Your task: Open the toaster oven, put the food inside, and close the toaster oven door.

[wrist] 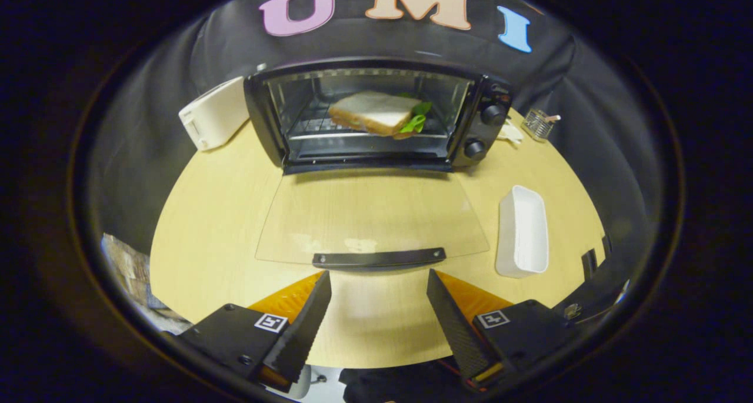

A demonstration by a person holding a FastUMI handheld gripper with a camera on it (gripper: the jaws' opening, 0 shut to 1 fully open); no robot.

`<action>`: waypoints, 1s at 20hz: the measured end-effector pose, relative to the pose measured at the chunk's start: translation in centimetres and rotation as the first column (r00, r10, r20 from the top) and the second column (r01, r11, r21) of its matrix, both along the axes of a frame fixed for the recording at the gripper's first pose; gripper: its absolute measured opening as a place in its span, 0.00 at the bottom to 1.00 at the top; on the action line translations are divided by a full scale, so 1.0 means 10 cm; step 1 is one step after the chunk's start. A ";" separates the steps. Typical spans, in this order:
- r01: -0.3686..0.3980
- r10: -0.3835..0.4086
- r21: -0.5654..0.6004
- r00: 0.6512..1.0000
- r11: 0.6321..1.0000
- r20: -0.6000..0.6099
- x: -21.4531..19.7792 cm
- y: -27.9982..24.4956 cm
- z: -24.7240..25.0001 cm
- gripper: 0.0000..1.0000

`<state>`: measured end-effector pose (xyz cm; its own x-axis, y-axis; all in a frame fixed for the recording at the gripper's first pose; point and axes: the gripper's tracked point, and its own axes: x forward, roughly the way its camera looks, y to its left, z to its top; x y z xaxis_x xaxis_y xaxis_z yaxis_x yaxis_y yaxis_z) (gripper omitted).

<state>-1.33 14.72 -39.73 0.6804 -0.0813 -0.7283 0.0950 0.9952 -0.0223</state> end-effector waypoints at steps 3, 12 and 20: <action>-0.029 0.029 -0.002 0.999 1.000 -0.028 0.04 0.11 -0.14 1.00; -0.053 0.051 -0.046 0.997 0.998 -0.053 0.18 0.14 -0.26 1.00; -0.067 0.071 -0.045 0.994 0.997 0.087 0.24 0.13 0.31 1.00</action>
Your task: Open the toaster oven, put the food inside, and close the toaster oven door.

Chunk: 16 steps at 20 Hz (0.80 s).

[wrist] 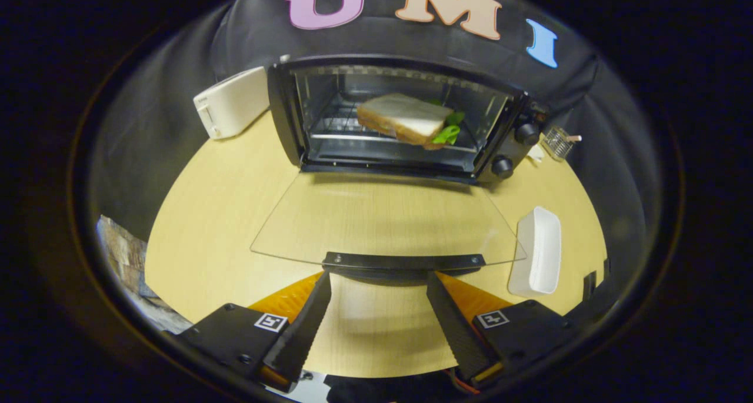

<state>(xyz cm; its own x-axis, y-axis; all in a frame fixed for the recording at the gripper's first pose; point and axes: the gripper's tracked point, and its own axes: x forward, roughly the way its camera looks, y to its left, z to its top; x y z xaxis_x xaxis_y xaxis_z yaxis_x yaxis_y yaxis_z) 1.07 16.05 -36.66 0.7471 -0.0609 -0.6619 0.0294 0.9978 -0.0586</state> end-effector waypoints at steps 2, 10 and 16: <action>0.022 -0.023 0.018 0.997 1.000 0.072 0.11 -0.01 0.21 1.00; 0.017 -0.017 0.000 0.983 1.000 0.185 0.31 -0.04 0.61 1.00; 0.028 -0.022 -0.018 0.967 0.999 0.255 0.45 -0.06 0.80 1.00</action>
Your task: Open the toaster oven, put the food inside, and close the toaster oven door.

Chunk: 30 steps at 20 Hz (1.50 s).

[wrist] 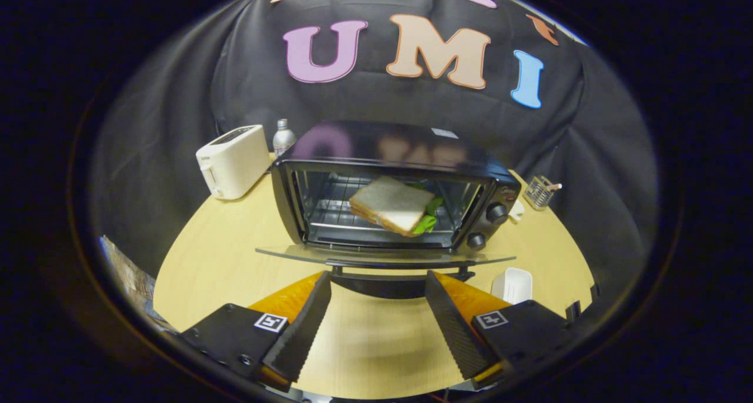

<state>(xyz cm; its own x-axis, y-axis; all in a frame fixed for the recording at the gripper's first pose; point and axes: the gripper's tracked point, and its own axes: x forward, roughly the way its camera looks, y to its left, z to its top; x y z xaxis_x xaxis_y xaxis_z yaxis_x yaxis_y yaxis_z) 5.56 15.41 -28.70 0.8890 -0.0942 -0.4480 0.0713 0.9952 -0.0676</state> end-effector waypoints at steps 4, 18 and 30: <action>0.002 0.000 -0.019 0.998 1.000 0.069 0.17 -0.01 0.18 1.00; 0.005 0.005 -0.051 0.979 0.999 0.203 0.79 0.00 0.56 1.00; -0.051 0.061 -0.041 0.950 0.998 0.306 0.90 -0.08 1.45 1.00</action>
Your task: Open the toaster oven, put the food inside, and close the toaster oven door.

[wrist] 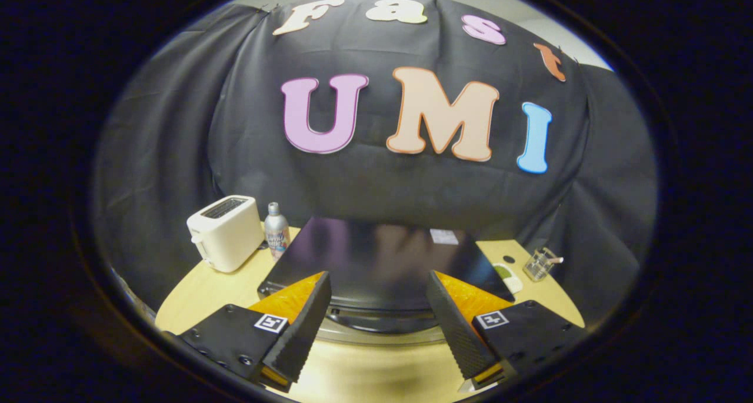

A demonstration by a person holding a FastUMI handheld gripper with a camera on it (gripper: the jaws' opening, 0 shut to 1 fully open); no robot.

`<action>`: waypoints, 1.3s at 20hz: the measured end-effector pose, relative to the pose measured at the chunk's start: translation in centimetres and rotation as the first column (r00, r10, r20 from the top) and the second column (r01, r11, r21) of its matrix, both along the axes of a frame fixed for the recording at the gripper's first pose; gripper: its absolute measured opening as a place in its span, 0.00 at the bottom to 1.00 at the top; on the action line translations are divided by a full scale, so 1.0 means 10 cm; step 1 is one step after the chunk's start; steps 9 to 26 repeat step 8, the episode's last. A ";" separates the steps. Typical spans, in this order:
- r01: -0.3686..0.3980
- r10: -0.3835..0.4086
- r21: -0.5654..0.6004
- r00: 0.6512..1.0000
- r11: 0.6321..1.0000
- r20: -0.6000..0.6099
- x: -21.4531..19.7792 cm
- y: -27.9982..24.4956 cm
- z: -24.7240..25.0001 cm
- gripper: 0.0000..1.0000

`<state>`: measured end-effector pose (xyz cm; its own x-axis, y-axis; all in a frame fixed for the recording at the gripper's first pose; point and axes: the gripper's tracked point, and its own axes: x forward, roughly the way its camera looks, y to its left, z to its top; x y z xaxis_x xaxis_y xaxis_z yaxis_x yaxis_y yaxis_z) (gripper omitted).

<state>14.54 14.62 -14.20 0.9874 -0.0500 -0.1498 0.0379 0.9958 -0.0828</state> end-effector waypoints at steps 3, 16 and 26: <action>-0.026 0.025 0.015 0.999 1.000 0.035 -0.07 -0.06 0.35 1.00; 0.003 -0.004 0.015 0.997 1.000 0.080 -0.31 -0.38 0.69 1.00; 0.003 -0.004 0.015 0.997 1.000 0.080 -0.31 -0.38 0.69 1.00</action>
